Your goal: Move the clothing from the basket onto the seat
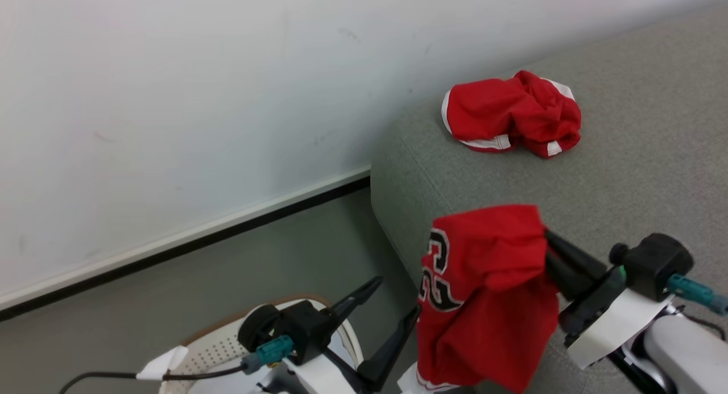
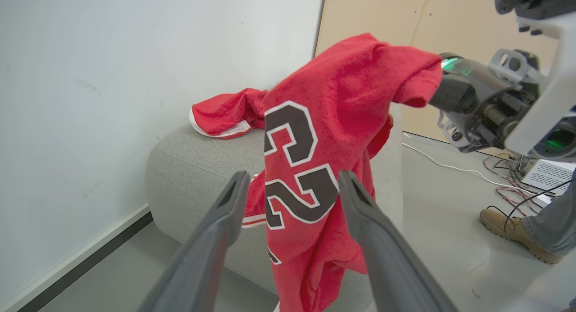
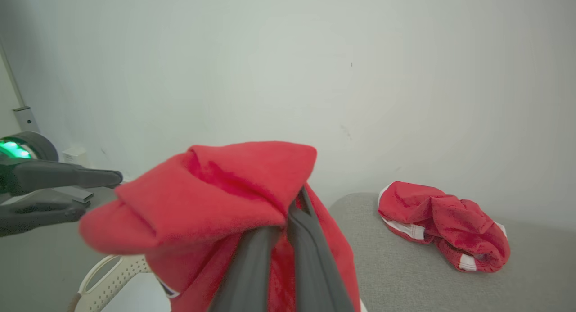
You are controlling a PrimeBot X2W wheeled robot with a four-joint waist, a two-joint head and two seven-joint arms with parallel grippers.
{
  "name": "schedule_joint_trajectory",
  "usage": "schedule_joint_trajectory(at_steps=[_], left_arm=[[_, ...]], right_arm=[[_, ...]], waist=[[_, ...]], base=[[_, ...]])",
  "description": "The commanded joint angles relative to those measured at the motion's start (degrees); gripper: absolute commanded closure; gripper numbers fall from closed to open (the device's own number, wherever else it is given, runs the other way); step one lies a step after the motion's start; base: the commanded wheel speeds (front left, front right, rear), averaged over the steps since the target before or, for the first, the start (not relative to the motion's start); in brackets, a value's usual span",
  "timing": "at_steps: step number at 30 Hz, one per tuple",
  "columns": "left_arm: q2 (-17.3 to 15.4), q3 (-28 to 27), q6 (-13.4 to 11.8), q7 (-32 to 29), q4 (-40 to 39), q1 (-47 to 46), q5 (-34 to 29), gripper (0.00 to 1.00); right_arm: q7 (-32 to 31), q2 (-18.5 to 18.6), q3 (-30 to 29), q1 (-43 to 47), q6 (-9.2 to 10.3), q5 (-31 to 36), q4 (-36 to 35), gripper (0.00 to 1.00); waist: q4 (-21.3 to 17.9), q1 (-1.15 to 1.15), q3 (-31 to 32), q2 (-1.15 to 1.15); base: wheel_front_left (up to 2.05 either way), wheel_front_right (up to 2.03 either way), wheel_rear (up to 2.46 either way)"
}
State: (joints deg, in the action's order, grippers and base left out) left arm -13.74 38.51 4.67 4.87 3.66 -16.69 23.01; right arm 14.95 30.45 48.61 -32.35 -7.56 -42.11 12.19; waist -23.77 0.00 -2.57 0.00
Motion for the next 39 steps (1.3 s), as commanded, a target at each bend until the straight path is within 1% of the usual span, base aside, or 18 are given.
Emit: schedule_joint_trajectory(at_steps=[1, 4, 8, 11, 15, 20, 24, 27, 29, 30, 32, 35, 37, 39], left_arm=[[-0.5, 0.0, -0.1, -0.1, 0.0, -0.8, -0.5, 0.0], [-1.2, 0.1, 0.2, -0.5, -0.4, -2.3, -1.2, 0.0], [-2.1, 0.4, 0.9, -1.5, -1.3, -5.9, -2.1, 0.0], [-3.1, 0.5, 1.4, -2.6, -2.3, -9.8, -2.9, 0.0], [-4.1, 0.8, 2.0, -3.4, -2.7, -15.9, -4.1, 0.0], [-4.8, 1.1, 2.3, -2.8, -2.4, -22.5, -4.9, 0.0], [-4.9, 1.4, 2.6, -1.9, -2.2, -26.3, -4.7, 0.0], [-5.3, 1.3, 2.7, -1.0, -2.0, -27.5, -4.3, 0.0], [-5.6, 1.0, 2.7, -0.6, -2.2, -28.1, -4.1, 0.0], [-5.8, 0.8, 2.7, -0.6, -2.5, -28.3, -4.1, 0.0], [-6.3, 0.6, 2.6, -0.6, -3.0, -28.5, -4.3, 0.0], [-6.8, 1.5, 2.6, -1.0, -3.2, -28.9, -5.3, 0.0], [-6.7, 2.2, 2.6, -1.0, -3.3, -29.1, -5.7, 0.0], [-6.4, 2.5, 2.4, -0.9, -3.4, -29.2, -6.0, 0.0]], right_arm=[[0.2, 0.3, -1.3, 0.4, 0.15, 0.9, 0.3, 1.0], [0.2, -0.8, -5.8, 0.4, 0.15, 2.7, 1.9, 1.0], [0.2, -1.8, -13.3, -2.9, 0.16, 5.5, 4.3, 1.0], [0.2, -2.5, -20.5, -6.5, 0.15, 7.4, 6.2, 1.0], [0.0, -1.3, -30.6, -13.7, 0.15, 11.1, 10.4, 1.0], [-2.6, 2.7, -41.3, -25.0, 0.16, 17.2, 14.5, 1.0], [-6.4, 8.7, -51.5, -33.4, 0.16, 23.1, 16.3, 1.0], [-9.3, 12.1, -57.4, -38.1, 0.15, 27.5, 18.5, 1.0], [-10.3, 12.8, -60.5, -40.4, 0.15, 29.5, 20.1, 1.0], [-10.4, 12.7, -62.4, -41.4, 0.16, 30.6, 21.0, 1.0], [-10.1, 11.2, -65.4, -42.0, 0.16, 32.4, 23.0, 1.0], [-8.6, 7.7, -69.5, -40.7, 0.16, 35.9, 26.6, 1.0], [-7.0, 5.1, -72.7, -39.2, 0.16, 38.2, 29.6, 1.0], [-5.1, 2.2, -74.7, -37.7, 0.16, 39.9, 32.2, 1.0]], waist=[[-0.6, 0.0, -1.2, 0.0], [-0.5, 0.0, -4.0, 0.0], [0.8, 0.0, -9.1, 0.0], [2.4, 0.0, -14.4, 0.0], [5.2, 0.0, -21.7, 0.0], [9.0, 0.0, -29.7, 0.0], [12.4, 0.0, -34.5, 0.0], [14.6, 0.0, -37.0, 0.0], [15.8, 0.0, -38.9, 0.0], [16.2, 0.0, -40.0, 0.0], [16.8, 0.0, -42.0, 0.0], [17.6, 0.0, -44.2, 0.0], [18.0, 0.0, -44.9, 0.0], [18.2, 0.0, -45.2, 0.0]], base=[[0.0, 0.0, 0.0], [0.0, 0.0, 0.0], [0.0, 0.0, 0.0], [0.0, 0.0, 0.0], [0.0, 0.0, 0.0], [0.0, 0.0, 0.0], [0.0, 0.0, 0.0], [0.0, 0.0, 0.0], [0.0, 0.0, 0.0], [0.0, 0.0, 0.0], [0.0, 0.0, 0.0], [0.0, 0.0, 0.0], [0.0, 0.0, 0.0], [0.0, 0.0, 0.0]])
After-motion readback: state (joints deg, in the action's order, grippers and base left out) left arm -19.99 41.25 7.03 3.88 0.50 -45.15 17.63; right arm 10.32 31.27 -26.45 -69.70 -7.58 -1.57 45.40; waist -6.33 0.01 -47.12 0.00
